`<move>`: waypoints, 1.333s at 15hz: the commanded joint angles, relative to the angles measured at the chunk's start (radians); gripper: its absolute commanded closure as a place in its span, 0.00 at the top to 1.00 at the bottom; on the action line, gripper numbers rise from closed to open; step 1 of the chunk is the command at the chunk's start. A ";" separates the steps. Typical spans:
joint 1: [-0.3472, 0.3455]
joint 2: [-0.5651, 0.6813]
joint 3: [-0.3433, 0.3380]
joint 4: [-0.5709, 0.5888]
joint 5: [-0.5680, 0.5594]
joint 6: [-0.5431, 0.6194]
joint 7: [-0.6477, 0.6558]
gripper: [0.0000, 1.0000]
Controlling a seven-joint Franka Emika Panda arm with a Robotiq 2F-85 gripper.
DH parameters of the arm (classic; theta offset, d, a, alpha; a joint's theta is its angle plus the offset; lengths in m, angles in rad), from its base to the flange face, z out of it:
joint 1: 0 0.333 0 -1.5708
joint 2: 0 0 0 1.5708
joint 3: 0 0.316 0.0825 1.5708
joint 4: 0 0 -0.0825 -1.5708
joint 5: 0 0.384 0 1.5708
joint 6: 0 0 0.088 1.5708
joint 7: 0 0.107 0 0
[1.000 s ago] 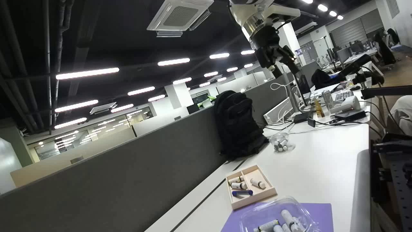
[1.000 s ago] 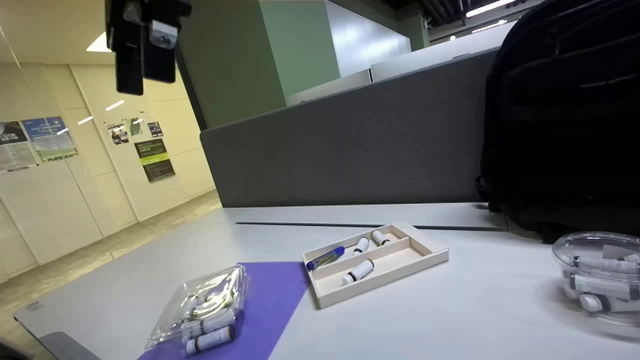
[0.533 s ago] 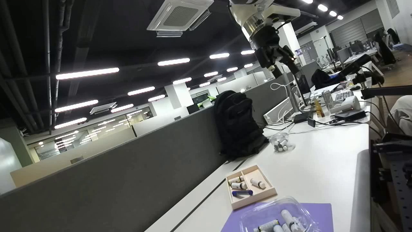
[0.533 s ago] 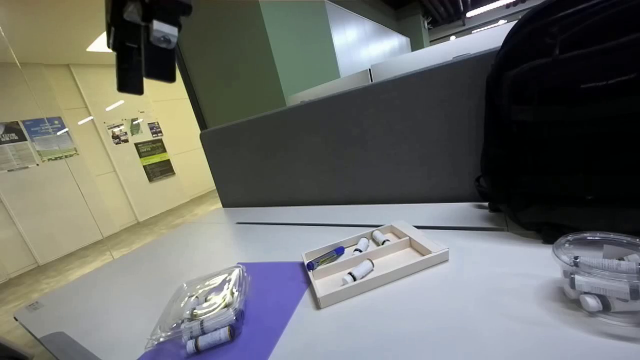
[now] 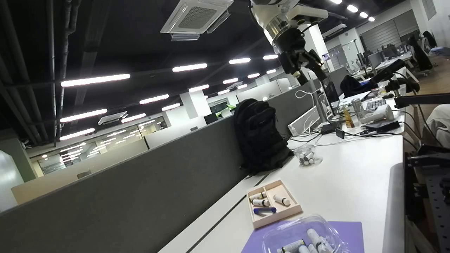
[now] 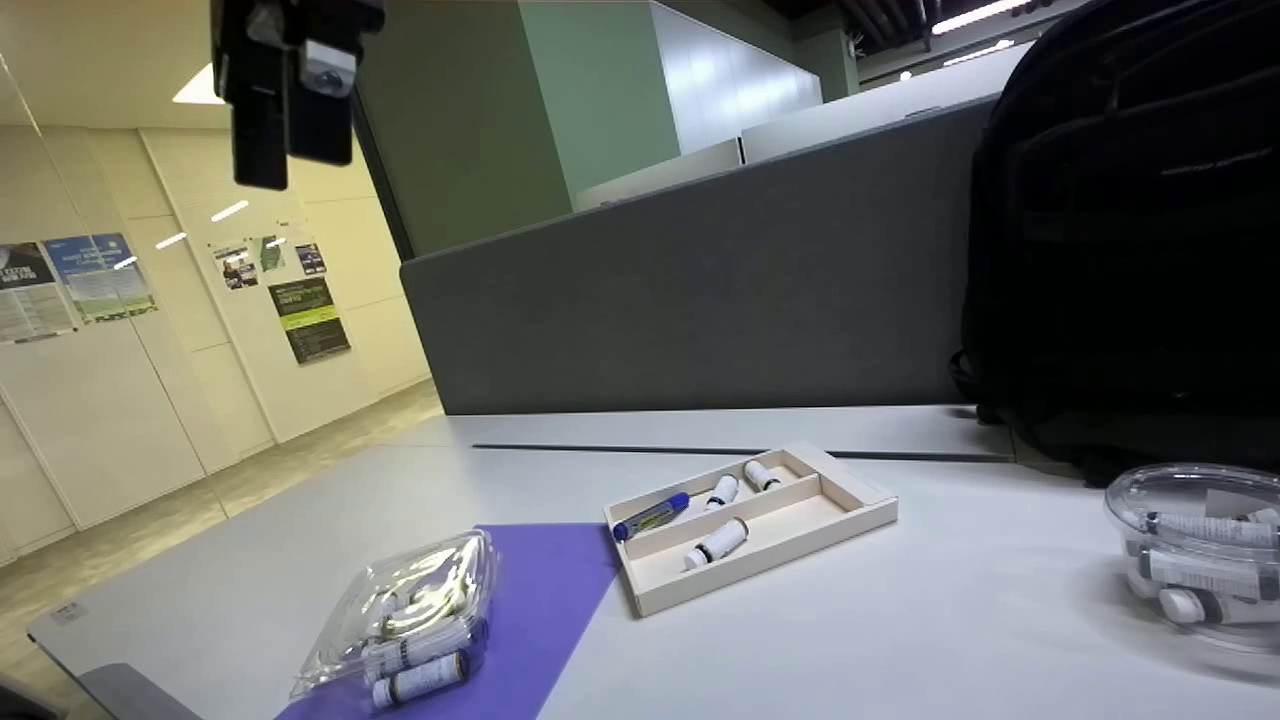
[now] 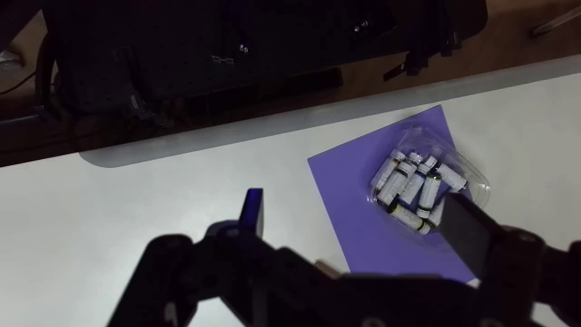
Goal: Put the marker on the purple mat
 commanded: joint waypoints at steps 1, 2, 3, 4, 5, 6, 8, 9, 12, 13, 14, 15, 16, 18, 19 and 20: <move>-0.014 -0.007 0.028 -0.010 -0.015 0.096 0.017 1.00; -0.011 0.007 0.037 -0.010 -0.022 0.149 0.014 1.00; -0.008 0.021 0.045 -0.011 -0.033 0.193 0.013 1.00; -0.005 0.046 0.055 -0.010 -0.043 0.242 0.017 1.00; -0.002 0.071 0.063 -0.012 -0.052 0.290 0.018 1.00; 0.003 0.103 0.071 -0.012 -0.055 0.335 0.018 1.00; 0.011 0.159 0.089 -0.016 -0.068 0.427 0.022 1.00; 0.016 0.190 0.097 -0.020 -0.069 0.482 0.020 1.00; 0.032 0.306 0.111 -0.010 -0.054 0.624 0.016 1.00; 0.036 0.348 0.114 -0.007 -0.049 0.672 0.015 1.00; 0.037 0.389 0.121 -0.007 -0.064 0.727 0.028 1.00; 0.039 0.432 0.125 -0.004 -0.069 0.775 0.035 1.00; 0.041 0.476 0.129 -0.002 -0.078 0.818 0.046 1.00; 0.045 0.552 0.131 0.006 -0.072 0.887 0.055 1.00; 0.047 0.585 0.130 0.011 -0.061 0.916 0.059 1.00; 0.049 0.619 0.130 0.018 -0.040 0.943 0.061 1.00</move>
